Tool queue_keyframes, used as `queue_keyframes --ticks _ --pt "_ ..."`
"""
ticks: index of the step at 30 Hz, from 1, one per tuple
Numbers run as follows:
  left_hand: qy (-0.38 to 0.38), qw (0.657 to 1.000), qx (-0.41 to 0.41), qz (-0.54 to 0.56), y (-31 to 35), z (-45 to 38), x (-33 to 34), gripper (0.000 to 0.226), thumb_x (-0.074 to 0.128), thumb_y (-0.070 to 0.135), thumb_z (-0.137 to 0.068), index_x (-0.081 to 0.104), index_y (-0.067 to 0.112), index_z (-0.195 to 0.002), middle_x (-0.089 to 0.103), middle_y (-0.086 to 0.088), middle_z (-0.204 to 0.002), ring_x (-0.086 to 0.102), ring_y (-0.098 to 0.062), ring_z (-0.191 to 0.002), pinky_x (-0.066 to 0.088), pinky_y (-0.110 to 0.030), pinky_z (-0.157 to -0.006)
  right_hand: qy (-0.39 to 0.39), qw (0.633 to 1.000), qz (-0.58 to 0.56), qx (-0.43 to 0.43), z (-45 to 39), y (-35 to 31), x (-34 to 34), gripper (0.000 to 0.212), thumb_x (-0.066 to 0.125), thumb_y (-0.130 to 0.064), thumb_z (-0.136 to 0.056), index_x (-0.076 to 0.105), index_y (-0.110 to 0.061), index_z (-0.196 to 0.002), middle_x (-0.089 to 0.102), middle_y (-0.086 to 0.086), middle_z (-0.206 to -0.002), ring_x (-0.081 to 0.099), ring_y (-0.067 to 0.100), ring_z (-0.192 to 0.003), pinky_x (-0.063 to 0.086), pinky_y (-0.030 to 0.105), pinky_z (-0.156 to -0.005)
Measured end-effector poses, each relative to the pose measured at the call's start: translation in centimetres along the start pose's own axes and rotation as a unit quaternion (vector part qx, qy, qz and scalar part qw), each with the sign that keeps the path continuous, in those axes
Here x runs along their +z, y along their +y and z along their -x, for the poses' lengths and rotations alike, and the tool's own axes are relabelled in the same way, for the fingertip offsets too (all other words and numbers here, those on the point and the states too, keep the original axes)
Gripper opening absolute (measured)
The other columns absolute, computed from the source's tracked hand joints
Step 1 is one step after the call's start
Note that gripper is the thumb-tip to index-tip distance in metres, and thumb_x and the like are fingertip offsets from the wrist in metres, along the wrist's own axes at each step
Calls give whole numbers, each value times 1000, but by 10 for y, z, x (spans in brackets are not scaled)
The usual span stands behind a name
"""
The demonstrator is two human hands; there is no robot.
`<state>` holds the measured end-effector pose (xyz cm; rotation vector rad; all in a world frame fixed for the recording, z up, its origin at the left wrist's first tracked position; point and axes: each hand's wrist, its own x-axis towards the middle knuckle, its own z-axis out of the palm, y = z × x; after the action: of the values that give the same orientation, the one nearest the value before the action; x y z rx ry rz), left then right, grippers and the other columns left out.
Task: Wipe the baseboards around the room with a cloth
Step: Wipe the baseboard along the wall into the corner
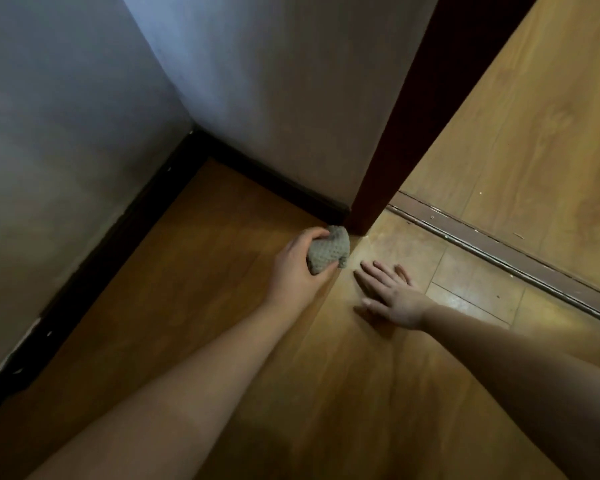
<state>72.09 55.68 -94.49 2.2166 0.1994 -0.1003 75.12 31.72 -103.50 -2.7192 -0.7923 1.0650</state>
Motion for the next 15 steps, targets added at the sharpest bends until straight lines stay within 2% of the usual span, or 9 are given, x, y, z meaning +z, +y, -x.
queue_keyframes --ticks 4,6,8,10,12,15 --pt "3 1000 -1 18 30 31 -54 43 80 27 -81 61 27 -119 53 14 -115 51 -1 -105 36 -1 -80 84 990 -113 7 54 -56 -56 59 15 -57 -98 27 -37 -152 23 -11 -160 9 13 -150 0 46 -122" --pt "-1 1000 -7 31 55 54 -80 43 81 28 -80 61 28 -117 53 14 -115 51 2 -103 37 0 -81 133 975 -178 -7 93 -95 -80 49 23 -49 -102 51 -33 -139 46 -8 -147 34 14 -140 20 44 -118" --pt "-15 999 -17 44 87 81 -105 42 81 29 -80 61 30 -116 54 14 -115 50 5 -102 37 1 -81 188 959 -214 12 136 -130 -103 39 33 -40 -104 66 -28 -121 61 -8 -126 51 14 -121 38 38 -105" --pt "-35 997 -37 59 124 109 -131 41 81 29 -80 59 35 -114 55 14 -117 51 5 -102 37 2 -81 246 935 -246 67 184 -162 -129 32 40 -34 -104 70 -24 -102 67 -6 -105 58 15 -103 46 38 -92" --pt "-45 995 -48 69 166 137 -161 40 81 28 -80 58 39 -111 56 14 -117 52 7 -100 37 2 -80 293 902 -295 118 237 -190 -160 29 44 -29 -102 70 -23 -90 67 -5 -92 61 16 -92 48 37 -82" --pt "-39 995 -52 74 236 178 -208 41 81 25 -80 57 39 -111 55 19 -114 49 17 -103 37 2 -79 324 864 -358 143 319 -229 -214 25 46 -36 -98 69 -30 -91 67 -13 -89 61 7 -90 50 32 -77"
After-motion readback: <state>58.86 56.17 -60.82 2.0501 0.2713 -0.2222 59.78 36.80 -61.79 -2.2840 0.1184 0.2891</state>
